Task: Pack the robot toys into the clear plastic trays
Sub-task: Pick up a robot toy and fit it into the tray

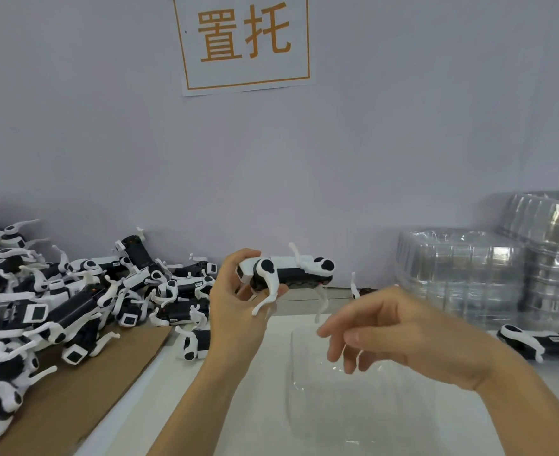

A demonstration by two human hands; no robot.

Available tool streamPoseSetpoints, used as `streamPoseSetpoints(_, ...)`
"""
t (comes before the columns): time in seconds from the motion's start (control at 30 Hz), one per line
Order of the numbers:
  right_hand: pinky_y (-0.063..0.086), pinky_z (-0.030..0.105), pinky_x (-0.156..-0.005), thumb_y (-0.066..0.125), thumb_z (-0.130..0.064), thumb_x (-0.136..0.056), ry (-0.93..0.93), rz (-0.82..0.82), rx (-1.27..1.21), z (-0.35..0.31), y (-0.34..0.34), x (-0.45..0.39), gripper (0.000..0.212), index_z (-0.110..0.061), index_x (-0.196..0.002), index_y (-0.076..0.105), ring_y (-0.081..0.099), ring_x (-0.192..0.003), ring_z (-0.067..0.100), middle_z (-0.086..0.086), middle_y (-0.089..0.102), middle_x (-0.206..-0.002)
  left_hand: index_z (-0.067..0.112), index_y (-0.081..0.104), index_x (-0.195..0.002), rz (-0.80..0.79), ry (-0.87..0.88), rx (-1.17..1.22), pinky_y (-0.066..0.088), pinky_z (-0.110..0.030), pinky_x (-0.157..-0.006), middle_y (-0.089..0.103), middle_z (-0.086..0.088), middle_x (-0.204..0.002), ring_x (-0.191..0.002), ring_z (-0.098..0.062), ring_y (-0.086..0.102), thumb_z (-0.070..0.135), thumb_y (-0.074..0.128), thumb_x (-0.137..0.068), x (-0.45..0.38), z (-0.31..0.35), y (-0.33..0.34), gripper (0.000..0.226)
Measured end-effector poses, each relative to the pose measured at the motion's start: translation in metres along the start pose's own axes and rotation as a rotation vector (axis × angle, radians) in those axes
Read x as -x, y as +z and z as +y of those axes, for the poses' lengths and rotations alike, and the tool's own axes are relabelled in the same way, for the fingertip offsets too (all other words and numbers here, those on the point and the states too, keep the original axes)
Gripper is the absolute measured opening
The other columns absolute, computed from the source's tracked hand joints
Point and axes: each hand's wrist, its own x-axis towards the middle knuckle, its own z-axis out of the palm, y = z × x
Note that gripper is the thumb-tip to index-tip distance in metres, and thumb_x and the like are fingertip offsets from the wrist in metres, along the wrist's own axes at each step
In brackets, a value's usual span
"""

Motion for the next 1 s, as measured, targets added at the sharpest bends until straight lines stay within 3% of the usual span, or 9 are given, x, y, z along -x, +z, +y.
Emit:
streamPoseSetpoints(0.07,0.050,0.024,-0.070,0.061,-0.017,-0.090,-0.039,0.071,0.005,-0.001,0.001,-0.002,0.020,-0.020,-0.100,0.078,0.069,-0.079,0.018,0.009,0.074,-0.094,0.035,0.065,-0.098,-0.001,-0.008,-0.001,0.055,-0.018,-0.066,0.064,0.016,-0.083,-0.088,-0.026,0.074,-0.029,0.062,-0.077,0.001,-0.001,0.000,0.067)
streamPoseSetpoints(0.17,0.044,0.030,-0.059,0.045,0.010,-0.091,-0.101,0.453,0.003,0.005,0.000,-0.008,0.046,-0.024,-0.090,0.076,0.062,-0.061,0.019,0.010,0.071,-0.077,0.034,0.066,-0.098,-0.007,-0.017,0.011,0.056,-0.019,-0.067,0.066,0.015,-0.086,-0.090,-0.027,0.073,-0.026,0.066,-0.076,0.002,0.000,0.002,0.064)
streamPoseSetpoints(0.23,0.040,0.032,-0.056,0.038,0.015,-0.085,-0.135,0.626,-0.006,0.007,-0.001,-0.010,0.059,-0.033,-0.100,0.069,0.057,-0.054,0.019,0.009,0.070,-0.071,0.031,0.065,-0.101,-0.029,-0.016,-0.003,0.056,-0.019,-0.066,0.065,0.017,-0.084,-0.086,-0.027,0.072,-0.027,0.064,-0.077,0.002,-0.001,0.001,0.063)
streamPoseSetpoints(0.33,0.043,0.025,-0.052,0.037,0.013,-0.082,-0.122,0.506,0.070,0.001,0.003,-0.009,0.077,-0.052,-0.120,0.057,0.058,-0.052,0.018,0.009,0.072,-0.073,0.026,0.063,-0.106,-0.063,0.009,-0.057,0.057,-0.022,-0.065,0.063,0.017,-0.083,-0.080,-0.022,0.073,-0.029,0.062,-0.077,0.003,0.001,0.002,0.062)
streamPoseSetpoints(0.47,0.047,0.018,-0.053,0.038,0.004,-0.084,0.091,0.359,0.334,0.006,0.002,-0.008,0.071,-0.053,-0.119,0.061,0.066,-0.053,0.017,0.002,0.072,-0.072,0.030,0.064,-0.104,-0.059,0.009,-0.052,0.055,-0.019,-0.066,0.063,0.014,-0.086,-0.085,-0.025,0.073,-0.029,0.062,-0.076,0.003,0.000,0.001,0.066)
streamPoseSetpoints(0.57,0.058,0.033,-0.068,0.046,-0.006,-0.086,0.241,0.661,0.462,0.017,-0.007,-0.006,0.079,-0.044,-0.151,0.020,0.069,-0.066,0.022,0.004,0.071,-0.074,0.025,0.064,-0.105,-0.055,-0.005,-0.028,0.056,-0.019,-0.067,0.062,0.014,-0.084,-0.083,-0.026,0.070,-0.029,0.061,-0.077,0.003,-0.001,0.000,0.062)
streamPoseSetpoints(0.63,0.056,0.038,-0.068,0.049,-0.008,-0.086,0.220,0.844,0.461,0.022,-0.011,-0.004,0.090,-0.045,-0.153,0.001,0.068,-0.066,0.022,0.005,0.071,-0.075,0.024,0.064,-0.106,-0.057,-0.015,-0.012,0.055,-0.018,-0.065,0.062,0.010,-0.088,-0.081,-0.025,0.073,-0.027,0.061,-0.079,0.003,-0.001,0.000,0.058)
streamPoseSetpoints(0.77,0.047,0.015,-0.053,0.047,-0.002,-0.087,0.064,0.780,0.321,0.015,-0.006,-0.008,0.089,-0.058,-0.147,0.014,0.063,-0.051,0.007,-0.002,0.072,-0.072,0.026,0.065,-0.104,-0.062,-0.018,0.007,0.056,-0.020,-0.067,0.060,-0.006,-0.099,-0.089,-0.034,0.072,-0.030,0.058,-0.078,0.003,-0.004,0.000,0.062)
streamPoseSetpoints(1.0,0.044,0.011,-0.052,0.041,0.006,-0.082,-0.063,0.589,0.278,0.007,0.009,-0.018,0.078,-0.057,-0.126,0.052,0.056,-0.046,0.011,0.000,0.071,-0.069,0.030,0.065,-0.104,-0.085,0.014,-0.046,0.060,-0.028,-0.072,0.063,0.008,-0.091,-0.087,-0.023,0.069,-0.024,0.069,-0.075,0.004,-0.005,0.001,0.061)
